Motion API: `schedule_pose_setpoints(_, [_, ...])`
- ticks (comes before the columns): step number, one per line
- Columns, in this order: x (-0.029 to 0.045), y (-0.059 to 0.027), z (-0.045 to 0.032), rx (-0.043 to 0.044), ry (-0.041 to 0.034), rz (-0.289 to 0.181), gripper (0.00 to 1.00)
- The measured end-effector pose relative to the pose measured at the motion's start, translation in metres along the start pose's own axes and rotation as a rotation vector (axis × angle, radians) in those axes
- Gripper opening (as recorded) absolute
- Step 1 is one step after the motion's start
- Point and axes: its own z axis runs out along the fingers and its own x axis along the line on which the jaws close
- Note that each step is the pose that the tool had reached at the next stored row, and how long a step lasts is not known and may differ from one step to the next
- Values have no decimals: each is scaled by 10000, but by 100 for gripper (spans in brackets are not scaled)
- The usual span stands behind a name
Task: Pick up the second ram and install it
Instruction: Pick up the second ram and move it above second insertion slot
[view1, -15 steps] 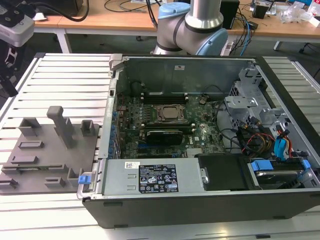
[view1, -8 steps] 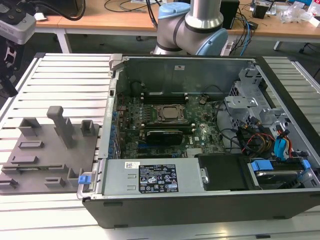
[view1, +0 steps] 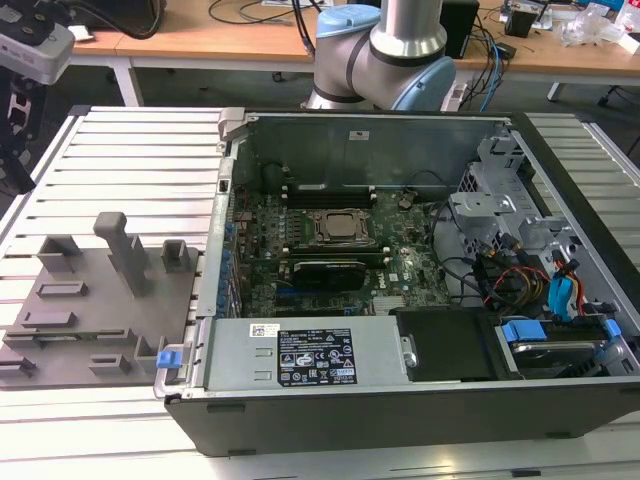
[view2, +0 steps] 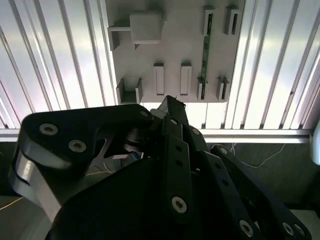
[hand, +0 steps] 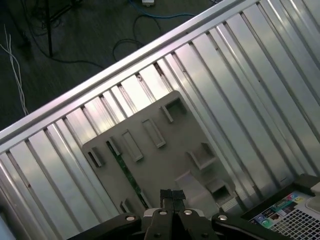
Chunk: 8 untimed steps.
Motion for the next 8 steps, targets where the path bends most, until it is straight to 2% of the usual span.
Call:
schedule_pose_setpoints(5, [0, 0, 0, -9, 17, -371, 11])
schedule_pose_setpoints(8, [0, 0, 0, -19, 37, -807, 11])
